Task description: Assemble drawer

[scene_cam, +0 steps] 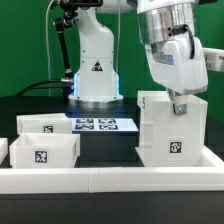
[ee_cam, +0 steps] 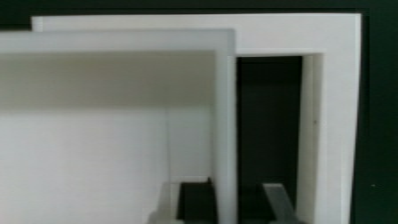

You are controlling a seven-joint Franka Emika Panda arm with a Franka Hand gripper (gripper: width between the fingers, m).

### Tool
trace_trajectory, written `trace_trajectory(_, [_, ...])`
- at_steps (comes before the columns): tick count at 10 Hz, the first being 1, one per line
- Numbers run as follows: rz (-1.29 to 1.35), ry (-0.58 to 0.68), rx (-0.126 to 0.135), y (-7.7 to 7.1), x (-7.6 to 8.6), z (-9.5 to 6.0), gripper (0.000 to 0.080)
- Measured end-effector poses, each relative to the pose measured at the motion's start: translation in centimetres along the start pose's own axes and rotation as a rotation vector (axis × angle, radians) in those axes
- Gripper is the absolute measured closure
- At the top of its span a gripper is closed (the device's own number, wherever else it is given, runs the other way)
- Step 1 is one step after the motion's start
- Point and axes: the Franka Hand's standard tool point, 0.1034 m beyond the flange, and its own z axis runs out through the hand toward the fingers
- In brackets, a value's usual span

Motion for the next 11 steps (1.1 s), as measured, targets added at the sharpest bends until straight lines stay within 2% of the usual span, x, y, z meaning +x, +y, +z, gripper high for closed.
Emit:
trace_trajectory(7, [0.006,-0.007,0.032,-3.8,0.0,0.2,0.0761])
trace_trajectory(9, [0.003,-0.009,0.037,-4.4,0.0,0.2,0.0761])
trace_trajectory(11, [0.0,-0.013,0.029,-4.4,0.0,0.2,0.0761])
